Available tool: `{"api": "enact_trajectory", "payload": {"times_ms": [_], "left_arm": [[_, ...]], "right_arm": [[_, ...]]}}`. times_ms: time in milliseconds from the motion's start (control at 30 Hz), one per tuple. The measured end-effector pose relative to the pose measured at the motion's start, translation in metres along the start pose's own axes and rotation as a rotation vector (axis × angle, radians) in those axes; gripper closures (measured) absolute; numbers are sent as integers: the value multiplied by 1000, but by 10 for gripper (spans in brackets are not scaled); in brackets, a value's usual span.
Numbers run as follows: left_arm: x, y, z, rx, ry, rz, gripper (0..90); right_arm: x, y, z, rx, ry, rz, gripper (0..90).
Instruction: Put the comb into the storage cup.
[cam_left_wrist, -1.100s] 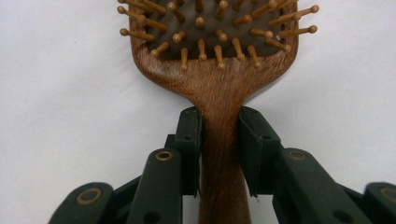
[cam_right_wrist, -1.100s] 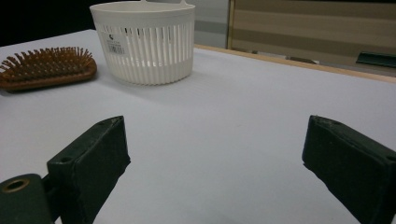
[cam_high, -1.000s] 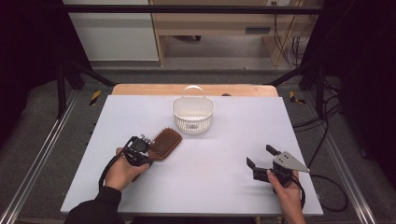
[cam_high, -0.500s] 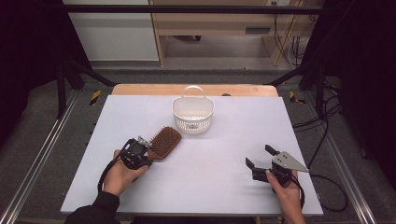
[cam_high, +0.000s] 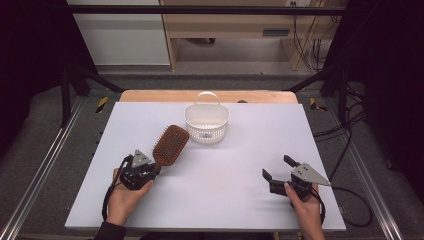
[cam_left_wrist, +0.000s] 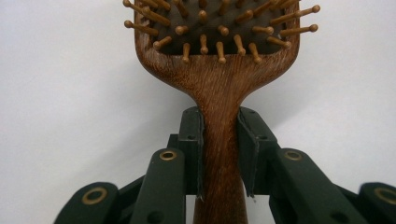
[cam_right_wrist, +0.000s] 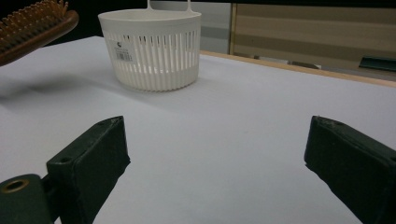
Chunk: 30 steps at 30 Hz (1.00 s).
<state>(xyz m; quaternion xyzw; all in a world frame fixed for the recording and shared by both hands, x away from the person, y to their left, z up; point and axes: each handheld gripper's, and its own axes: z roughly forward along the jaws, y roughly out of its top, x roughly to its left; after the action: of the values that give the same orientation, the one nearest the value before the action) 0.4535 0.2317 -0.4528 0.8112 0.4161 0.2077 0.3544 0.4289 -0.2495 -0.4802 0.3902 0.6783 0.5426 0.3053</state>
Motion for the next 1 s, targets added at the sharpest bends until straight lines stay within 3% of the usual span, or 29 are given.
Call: {"api": "enact_trajectory", "payload": {"times_ms": [267, 367, 400, 467, 600, 833, 1000], "left_arm": [[-4, -3, -6, -134, 10, 6, 725], [-6, -4, -10, -178, -8, 2, 725], [-8, -6, -12, -208, -1, 22, 725], [-11, -8, -17, -260, -4, 22, 725], [-16, -9, -25, -314, 7, 30, 725], [-14, -13, -25, -332, 5, 11, 725], [-16, -14, -24, -330, 6, 22, 725]], "right_arm": [[10, 3, 0, -17, 14, 48, 56], [21, 8, 0, -31, 39, 51, 52], [24, 10, 1, -34, 47, 55, 51], [32, 14, 2, -44, 66, 61, 51], [49, 23, 7, -73, 114, 95, 46], [72, 40, 24, -60, 185, 108, 46], [85, 52, 36, -60, 192, 135, 49]]}}
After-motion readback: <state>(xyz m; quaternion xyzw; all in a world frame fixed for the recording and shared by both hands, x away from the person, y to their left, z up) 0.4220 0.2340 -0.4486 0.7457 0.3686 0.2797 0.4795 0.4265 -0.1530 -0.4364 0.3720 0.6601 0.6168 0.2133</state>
